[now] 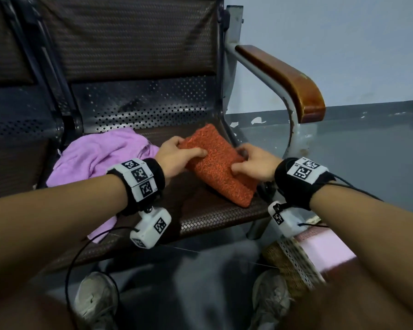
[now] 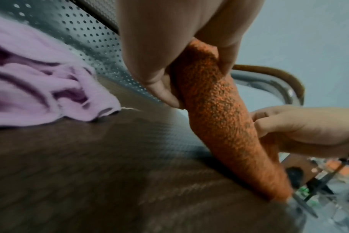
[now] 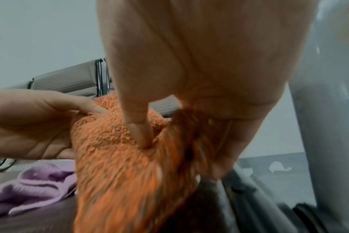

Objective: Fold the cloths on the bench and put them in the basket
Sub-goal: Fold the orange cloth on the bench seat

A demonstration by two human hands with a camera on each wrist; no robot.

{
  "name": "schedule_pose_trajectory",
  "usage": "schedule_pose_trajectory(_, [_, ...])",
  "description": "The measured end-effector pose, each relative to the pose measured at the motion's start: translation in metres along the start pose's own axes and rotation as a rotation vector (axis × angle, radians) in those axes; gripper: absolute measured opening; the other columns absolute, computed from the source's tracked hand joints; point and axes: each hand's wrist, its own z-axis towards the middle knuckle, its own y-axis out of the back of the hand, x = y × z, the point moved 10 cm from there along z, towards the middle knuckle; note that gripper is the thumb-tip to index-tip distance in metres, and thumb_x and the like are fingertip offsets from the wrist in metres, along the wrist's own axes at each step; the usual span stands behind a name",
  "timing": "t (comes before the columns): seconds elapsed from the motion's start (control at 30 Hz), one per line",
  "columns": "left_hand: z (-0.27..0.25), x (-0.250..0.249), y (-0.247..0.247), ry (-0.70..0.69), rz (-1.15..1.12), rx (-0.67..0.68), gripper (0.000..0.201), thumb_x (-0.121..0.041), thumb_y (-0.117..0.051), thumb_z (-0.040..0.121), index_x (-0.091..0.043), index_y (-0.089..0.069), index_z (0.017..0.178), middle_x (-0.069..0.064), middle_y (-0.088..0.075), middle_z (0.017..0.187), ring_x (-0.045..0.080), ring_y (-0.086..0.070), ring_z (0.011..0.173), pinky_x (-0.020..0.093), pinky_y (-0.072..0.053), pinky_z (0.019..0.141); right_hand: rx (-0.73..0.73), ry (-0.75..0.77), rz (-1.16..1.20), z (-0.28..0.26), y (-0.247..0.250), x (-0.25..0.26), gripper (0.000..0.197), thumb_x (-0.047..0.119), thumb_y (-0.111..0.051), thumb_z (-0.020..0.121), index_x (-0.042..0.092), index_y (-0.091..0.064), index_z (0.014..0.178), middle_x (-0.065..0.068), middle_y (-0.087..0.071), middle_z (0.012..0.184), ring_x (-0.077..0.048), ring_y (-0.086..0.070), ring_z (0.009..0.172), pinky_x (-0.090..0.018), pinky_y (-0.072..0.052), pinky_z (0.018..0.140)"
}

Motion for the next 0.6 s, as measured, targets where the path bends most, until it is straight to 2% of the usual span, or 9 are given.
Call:
schedule_pose_trajectory(0.07, [-0.006, -0.030, -0.018, -0.124, 0.003, 0.086, 0.043, -0.026, -0.086, 0.059, -0.018, -0.062, 0.094, 0.006, -0.072, 0.097, 0.021, -0.071, 0.091, 0.040, -0.060, 0.082, 0.026, 0.131, 0.296, -0.016, 0.008, 0.018, 0.081, 0.037, -0.077, 0.080, 0.027, -0.036, 0.149, 0.002, -0.063, 0.128, -0.015, -0.068, 0.104, -0.029, -0.054, 0.089])
schedule_pose_trajectory(0.1, [-0.011, -0.044, -0.031, -0.177, 0.009, 0.148, 0.039, -0.028, -0.084, 0.061, -0.019, -0.063, 0.093, 0.001, -0.071, 0.091, 0.015, -0.070, 0.085, 0.033, -0.059, 0.075, 0.041, 0.176, 0.448, -0.025, 0.012, 0.025, 0.083, 0.040, -0.078, 0.079, 0.026, -0.036, 0.149, 0.001, -0.064, 0.129, -0.017, -0.068, 0.108, -0.031, -0.055, 0.092])
schedule_pose_trajectory(0.13, [-0.018, -0.055, -0.045, -0.215, 0.004, 0.211, 0.036, -0.028, -0.081, 0.063, -0.020, -0.063, 0.092, -0.003, -0.070, 0.086, 0.011, -0.068, 0.081, 0.028, -0.056, 0.069, 0.050, 0.191, 0.564, -0.033, 0.017, 0.028, 0.079, 0.041, -0.078, 0.079, 0.022, -0.042, 0.146, -0.002, -0.067, 0.127, -0.019, -0.069, 0.110, -0.034, -0.055, 0.094])
schedule_pose_trajectory(0.2, [-0.029, -0.071, -0.072, -0.244, -0.046, 0.290, 0.029, -0.026, -0.077, 0.068, -0.022, -0.064, 0.094, -0.005, -0.069, 0.087, 0.009, -0.068, 0.082, 0.023, -0.053, 0.067, 0.050, 0.176, 0.670, -0.049, 0.028, 0.026, 0.063, 0.042, -0.077, 0.081, 0.016, -0.056, 0.135, -0.005, -0.073, 0.119, -0.021, -0.071, 0.108, -0.039, -0.055, 0.098])
schedule_pose_trajectory(0.3, [-0.040, -0.077, -0.112, -0.219, -0.179, 0.345, 0.035, -0.023, -0.075, 0.080, -0.020, -0.061, 0.112, -0.002, -0.071, 0.104, 0.010, -0.071, 0.089, 0.022, -0.055, 0.068, -0.035, 0.140, 0.728, -0.073, 0.057, 0.000, 0.044, 0.034, -0.072, 0.088, 0.013, -0.064, 0.127, -0.006, -0.074, 0.116, -0.022, -0.071, 0.108, -0.037, -0.055, 0.096])
schedule_pose_trajectory(0.37, [-0.049, -0.066, -0.146, -0.157, -0.142, 0.402, 0.058, -0.038, -0.080, 0.075, -0.023, -0.053, 0.123, 0.000, -0.068, 0.114, 0.009, -0.072, 0.092, 0.026, -0.056, 0.069, -0.114, 0.089, 0.798, -0.092, 0.081, -0.030, 0.036, 0.028, -0.070, 0.091, 0.012, -0.066, 0.123, -0.006, -0.075, 0.114, -0.022, -0.072, 0.106, -0.034, -0.058, 0.089])
schedule_pose_trajectory(0.47, [-0.072, -0.034, -0.211, -0.046, 0.035, 0.554, 0.099, -0.055, -0.090, 0.049, -0.022, -0.044, 0.130, 0.002, -0.067, 0.119, 0.017, -0.072, 0.100, 0.039, -0.058, 0.088, -0.214, -0.019, 0.896, -0.126, 0.107, -0.084, 0.033, 0.029, -0.065, 0.093, 0.012, -0.067, 0.121, -0.005, -0.074, 0.117, -0.023, -0.070, 0.109, -0.038, -0.056, 0.096])
schedule_pose_trajectory(0.53, [-0.088, -0.020, -0.252, -0.059, 0.104, 0.613, 0.103, -0.056, -0.092, 0.043, -0.021, -0.044, 0.128, 0.000, -0.067, 0.118, 0.017, -0.071, 0.102, 0.043, -0.057, 0.093, -0.249, -0.078, 0.975, -0.145, 0.113, -0.121, 0.035, 0.027, -0.059, 0.095, 0.011, -0.065, 0.125, -0.008, -0.071, 0.122, -0.026, -0.066, 0.113, -0.041, -0.051, 0.102])
schedule_pose_trajectory(0.6, [-0.096, -0.010, -0.288, -0.072, 0.148, 0.622, 0.098, -0.057, -0.090, 0.042, -0.021, -0.046, 0.121, 0.000, -0.068, 0.115, 0.017, -0.070, 0.103, 0.044, -0.056, 0.093, -0.308, -0.124, 1.073, -0.162, 0.114, -0.159, 0.042, 0.023, -0.055, 0.095, 0.005, -0.062, 0.132, -0.014, -0.068, 0.128, -0.030, -0.064, 0.118, -0.042, -0.049, 0.106])
